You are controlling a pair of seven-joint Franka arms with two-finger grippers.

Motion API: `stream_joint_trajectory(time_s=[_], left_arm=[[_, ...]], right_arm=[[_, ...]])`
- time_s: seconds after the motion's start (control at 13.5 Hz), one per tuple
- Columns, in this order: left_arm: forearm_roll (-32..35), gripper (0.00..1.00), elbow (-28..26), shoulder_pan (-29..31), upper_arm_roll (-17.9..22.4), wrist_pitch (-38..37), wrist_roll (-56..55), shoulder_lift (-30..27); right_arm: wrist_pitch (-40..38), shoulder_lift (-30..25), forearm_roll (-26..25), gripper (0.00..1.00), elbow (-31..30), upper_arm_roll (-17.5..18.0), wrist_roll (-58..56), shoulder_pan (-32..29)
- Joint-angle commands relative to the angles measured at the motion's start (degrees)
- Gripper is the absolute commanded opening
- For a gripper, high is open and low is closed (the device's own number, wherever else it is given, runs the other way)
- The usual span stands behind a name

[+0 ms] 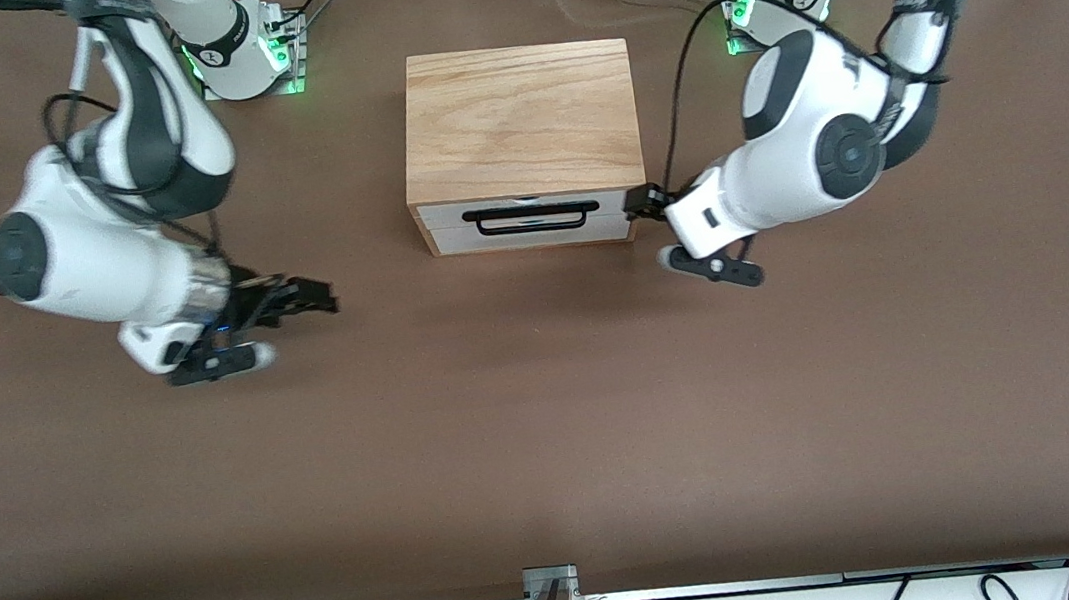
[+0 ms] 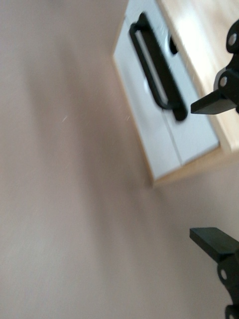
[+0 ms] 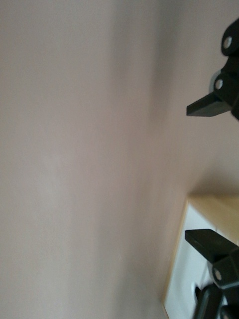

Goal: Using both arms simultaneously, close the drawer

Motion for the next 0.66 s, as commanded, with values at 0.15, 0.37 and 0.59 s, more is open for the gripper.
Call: stream_joint_trajectory(time_s=[0.15,0.37,0.59], left_arm=[[11.50,1.00,0.43,1.07,3.91,-0.81,1.88,-4.44],[15.27,1.00,0.52,1.16,7.76,-0.90,2.93,-7.42],[18.02,1.00,1.48,1.86,9.97,-4.13,3.90,-10.59]], right_arm=[[-10.24,-5.04,-7.79,1.00,3.19,-3.67,-1.39,0.46],[-16.87,-5.13,-7.88,1.00,6.90,-8.66,-8.05,0.46],[-17.05,-6.79,-7.79,1.00,6.99,-11.75,-12.12,0.55]])
